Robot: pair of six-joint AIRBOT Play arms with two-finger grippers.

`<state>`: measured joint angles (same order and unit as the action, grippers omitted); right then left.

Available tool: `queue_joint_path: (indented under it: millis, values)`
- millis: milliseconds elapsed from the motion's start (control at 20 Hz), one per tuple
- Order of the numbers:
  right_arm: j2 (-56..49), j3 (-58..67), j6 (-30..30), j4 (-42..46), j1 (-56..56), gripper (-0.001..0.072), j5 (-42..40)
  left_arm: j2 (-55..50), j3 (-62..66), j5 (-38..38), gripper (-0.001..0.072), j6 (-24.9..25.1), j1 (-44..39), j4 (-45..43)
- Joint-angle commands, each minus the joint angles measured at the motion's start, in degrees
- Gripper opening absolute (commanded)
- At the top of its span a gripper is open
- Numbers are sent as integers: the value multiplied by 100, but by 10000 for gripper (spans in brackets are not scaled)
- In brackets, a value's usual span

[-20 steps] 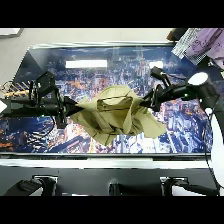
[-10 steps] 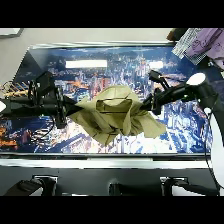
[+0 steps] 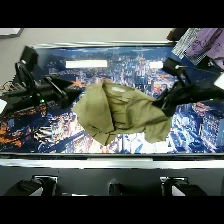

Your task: Fold the clothes and pants, and hang the long-sleeved shirts on hangers.

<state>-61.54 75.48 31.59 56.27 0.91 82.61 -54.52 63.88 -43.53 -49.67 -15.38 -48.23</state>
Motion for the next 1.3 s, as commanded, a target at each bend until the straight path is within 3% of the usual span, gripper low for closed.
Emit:
queue_joint_path:
  millis: [0,100,150,300,400,500,650,750,1050,1250]
  values:
    - [750,2,1617,914,-2,17,-52,0,0,1069,553,-1163,4,-85]
    - [1167,2,3230,1858,-2,18,-72,9,0,1115,553,-1506,4,-85]
    - [1377,2,3753,2334,-4,18,33,11,0,1097,552,-1637,0,-85]
    - [2022,2,3893,2892,-4,19,581,9,0,990,552,-1792,-9,-85]
    - [2439,2,4323,3106,-4,18,323,9,0,994,552,-1792,-9,-85]
    - [2833,2,4782,3663,-2,18,-437,9,0,994,552,-1792,-9,-85]
    - [3215,2,6415,5145,-2,18,-1722,9,0,992,552,-1792,-9,-85]
    - [3241,37,7462,6111,-2,18,-1764,9,0,990,551,-1792,-9,-85]
    - [2983,111,9270,8821,-2,18,-1845,-4,-2,992,551,-1792,-9,-85]
    - [2345,636,9678,9777,-2,18,-2181,-26,-7,992,551,-1792,-9,-85]
